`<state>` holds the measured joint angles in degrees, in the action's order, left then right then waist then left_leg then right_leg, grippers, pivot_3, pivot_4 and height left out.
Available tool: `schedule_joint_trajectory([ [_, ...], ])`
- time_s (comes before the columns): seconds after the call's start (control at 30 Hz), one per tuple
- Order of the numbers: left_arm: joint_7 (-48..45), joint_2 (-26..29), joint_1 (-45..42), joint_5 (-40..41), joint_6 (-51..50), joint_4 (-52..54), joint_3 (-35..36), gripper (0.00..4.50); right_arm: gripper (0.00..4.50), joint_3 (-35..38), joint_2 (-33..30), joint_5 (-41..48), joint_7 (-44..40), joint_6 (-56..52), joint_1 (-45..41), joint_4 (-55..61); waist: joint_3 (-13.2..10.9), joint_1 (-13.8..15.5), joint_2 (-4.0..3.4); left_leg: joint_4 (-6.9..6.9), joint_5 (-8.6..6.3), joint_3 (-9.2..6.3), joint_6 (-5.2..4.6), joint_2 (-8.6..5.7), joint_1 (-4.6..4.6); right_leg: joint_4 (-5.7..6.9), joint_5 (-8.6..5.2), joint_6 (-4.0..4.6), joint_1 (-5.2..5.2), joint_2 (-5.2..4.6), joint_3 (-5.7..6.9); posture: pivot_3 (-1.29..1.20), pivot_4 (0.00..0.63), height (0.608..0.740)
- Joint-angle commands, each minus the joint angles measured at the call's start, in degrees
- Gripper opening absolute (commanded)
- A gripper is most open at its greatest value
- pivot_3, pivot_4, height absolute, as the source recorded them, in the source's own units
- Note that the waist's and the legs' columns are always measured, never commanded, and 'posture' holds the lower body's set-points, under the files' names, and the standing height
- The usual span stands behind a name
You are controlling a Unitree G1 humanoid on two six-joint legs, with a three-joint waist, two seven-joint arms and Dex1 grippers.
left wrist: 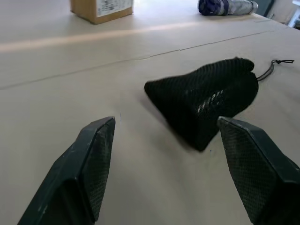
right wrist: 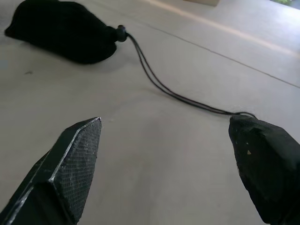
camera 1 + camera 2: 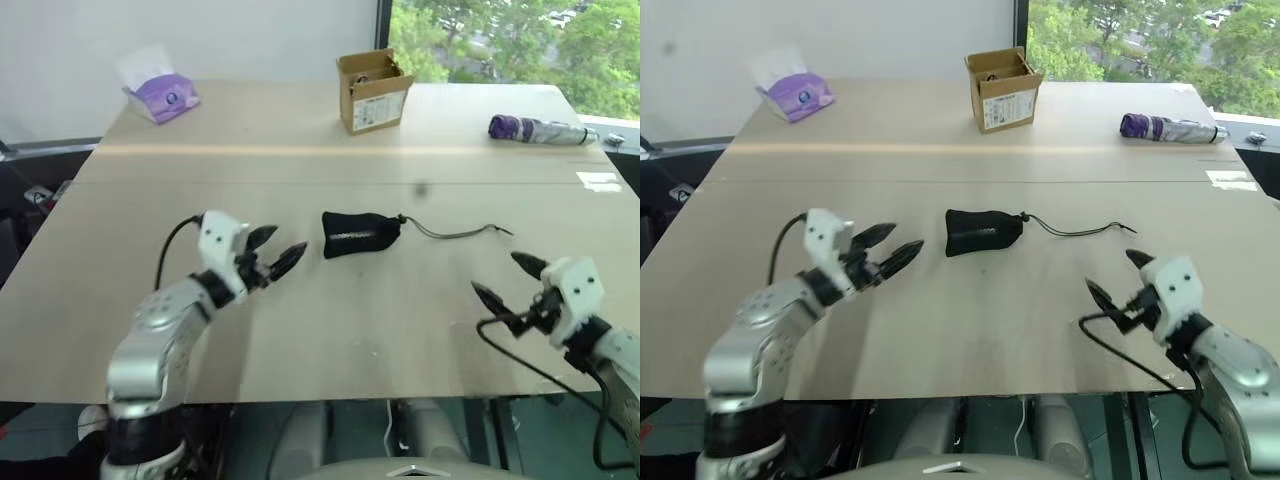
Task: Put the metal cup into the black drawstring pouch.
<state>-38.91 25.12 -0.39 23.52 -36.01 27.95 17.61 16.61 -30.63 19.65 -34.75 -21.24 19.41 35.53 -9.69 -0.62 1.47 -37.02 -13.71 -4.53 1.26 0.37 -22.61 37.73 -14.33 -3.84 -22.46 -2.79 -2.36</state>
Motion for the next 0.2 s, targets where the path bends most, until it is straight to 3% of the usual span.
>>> schedule_joint_trajectory([
  [0.03,-0.7,2.2,5.0,3.6,0.3,4.6,4.5,3.57,4.40,4.2,0.3,0.9,-0.6,3.4,3.2,1.8,0.0,0.0,-0.01,-0.01,0.00,0.01,0.00,0.00,0.03,0.00,0.00,0.01,0.02,0.00,-0.01,0.00,0.150,0.740],
  [0.2,-0.2,3.9,8.9,6.3,0.2,5.7,5.9,3.57,4.40,5.4,-0.1,0.5,-1.2,5.0,5.4,0.9,0.0,0.0,0.03,-0.05,0.00,0.03,0.00,0.02,0.31,-0.06,-0.16,0.20,0.32,0.00,0.00,0.00,0.150,0.740],
])
